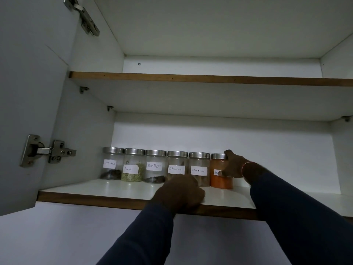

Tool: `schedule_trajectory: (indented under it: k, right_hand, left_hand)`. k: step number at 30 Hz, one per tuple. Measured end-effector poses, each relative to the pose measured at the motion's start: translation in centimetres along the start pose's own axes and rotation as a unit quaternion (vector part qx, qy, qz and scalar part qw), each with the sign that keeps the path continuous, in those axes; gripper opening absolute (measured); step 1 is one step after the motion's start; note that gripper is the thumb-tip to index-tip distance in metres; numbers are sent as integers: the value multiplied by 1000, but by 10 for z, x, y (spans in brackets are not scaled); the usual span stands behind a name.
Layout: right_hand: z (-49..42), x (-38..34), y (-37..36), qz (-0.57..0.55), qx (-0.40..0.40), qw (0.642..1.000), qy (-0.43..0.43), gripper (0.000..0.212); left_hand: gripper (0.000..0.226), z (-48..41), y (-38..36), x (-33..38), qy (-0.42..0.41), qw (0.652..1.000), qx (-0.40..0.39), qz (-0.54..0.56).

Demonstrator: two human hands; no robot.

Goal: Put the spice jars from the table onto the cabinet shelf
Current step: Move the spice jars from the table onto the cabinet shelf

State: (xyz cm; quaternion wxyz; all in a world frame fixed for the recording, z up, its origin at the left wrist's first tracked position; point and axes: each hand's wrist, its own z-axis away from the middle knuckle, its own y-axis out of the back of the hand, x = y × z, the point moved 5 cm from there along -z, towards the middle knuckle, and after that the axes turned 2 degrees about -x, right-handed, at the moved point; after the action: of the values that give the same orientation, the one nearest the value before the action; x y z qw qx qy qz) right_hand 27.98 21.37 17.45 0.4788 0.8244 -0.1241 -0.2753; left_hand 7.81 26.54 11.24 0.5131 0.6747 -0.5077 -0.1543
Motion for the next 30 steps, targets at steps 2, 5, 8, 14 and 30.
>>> schedule_trajectory:
  k: [2, 5, 8, 14, 30]
  right_hand:
    - [-1, 1, -1, -8, 1, 1000, 2, 82]
    - [-1, 4, -3, -19, 2, 1000, -2, 96]
    - [0, 9, 0, -45, 3, 999, -17, 114]
    - [53, -18, 21, 11, 130, 991, 20, 86]
    - [475, 125, -244, -298, -14, 949, -99, 26]
  left_hand:
    - [37, -1, 0, -1, -2, 1000, 6, 3]
    - [34, 1, 1, 0, -11, 999, 29, 13]
    - [28, 8, 9, 3, -26, 994, 104, 37]
    - [42, 34, 29, 13, -51, 960, 275, 9]
    - [22, 362, -269, -9, -6, 950, 153, 273]
